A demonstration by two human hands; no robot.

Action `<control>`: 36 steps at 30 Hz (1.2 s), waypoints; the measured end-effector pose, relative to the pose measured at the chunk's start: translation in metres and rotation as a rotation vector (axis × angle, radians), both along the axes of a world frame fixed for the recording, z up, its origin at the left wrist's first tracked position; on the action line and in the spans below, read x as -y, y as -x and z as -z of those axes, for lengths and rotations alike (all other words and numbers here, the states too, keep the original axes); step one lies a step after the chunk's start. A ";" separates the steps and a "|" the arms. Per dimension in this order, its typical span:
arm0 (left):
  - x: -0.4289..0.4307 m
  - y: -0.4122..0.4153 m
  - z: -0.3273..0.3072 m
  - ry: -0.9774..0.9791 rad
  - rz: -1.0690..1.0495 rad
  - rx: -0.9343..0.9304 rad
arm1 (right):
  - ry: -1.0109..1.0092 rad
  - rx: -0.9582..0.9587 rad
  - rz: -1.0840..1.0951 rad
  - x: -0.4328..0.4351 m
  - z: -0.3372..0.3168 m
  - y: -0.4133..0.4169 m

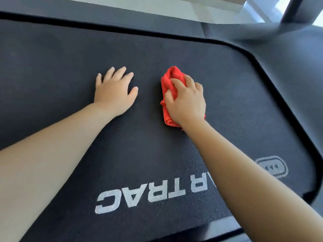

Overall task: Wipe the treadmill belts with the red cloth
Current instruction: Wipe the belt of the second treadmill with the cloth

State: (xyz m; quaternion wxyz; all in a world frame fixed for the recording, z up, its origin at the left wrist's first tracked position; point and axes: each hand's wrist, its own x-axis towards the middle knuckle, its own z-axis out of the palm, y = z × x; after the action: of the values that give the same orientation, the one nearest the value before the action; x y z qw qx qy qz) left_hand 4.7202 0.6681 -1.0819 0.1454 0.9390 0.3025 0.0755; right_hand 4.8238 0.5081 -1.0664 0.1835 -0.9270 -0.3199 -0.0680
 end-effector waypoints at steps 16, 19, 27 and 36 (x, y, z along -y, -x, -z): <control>0.028 0.042 0.005 -0.013 0.268 0.099 | 0.049 -0.023 0.252 0.040 -0.007 0.115; 0.026 0.041 0.005 -0.016 0.265 0.118 | 0.045 -0.006 0.231 0.042 -0.006 0.121; 0.031 0.040 0.004 -0.018 0.243 0.120 | 0.010 0.046 0.204 0.063 -0.004 0.152; 0.054 0.058 0.001 0.020 0.273 0.067 | -0.014 0.052 0.244 0.081 -0.003 0.153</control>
State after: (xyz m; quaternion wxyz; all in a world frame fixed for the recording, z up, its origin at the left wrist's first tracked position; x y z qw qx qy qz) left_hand 4.6620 0.6142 -1.0826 0.1739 0.9668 0.1676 0.0831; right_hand 4.6705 0.4275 -1.0632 0.1717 -0.9557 -0.2088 -0.1163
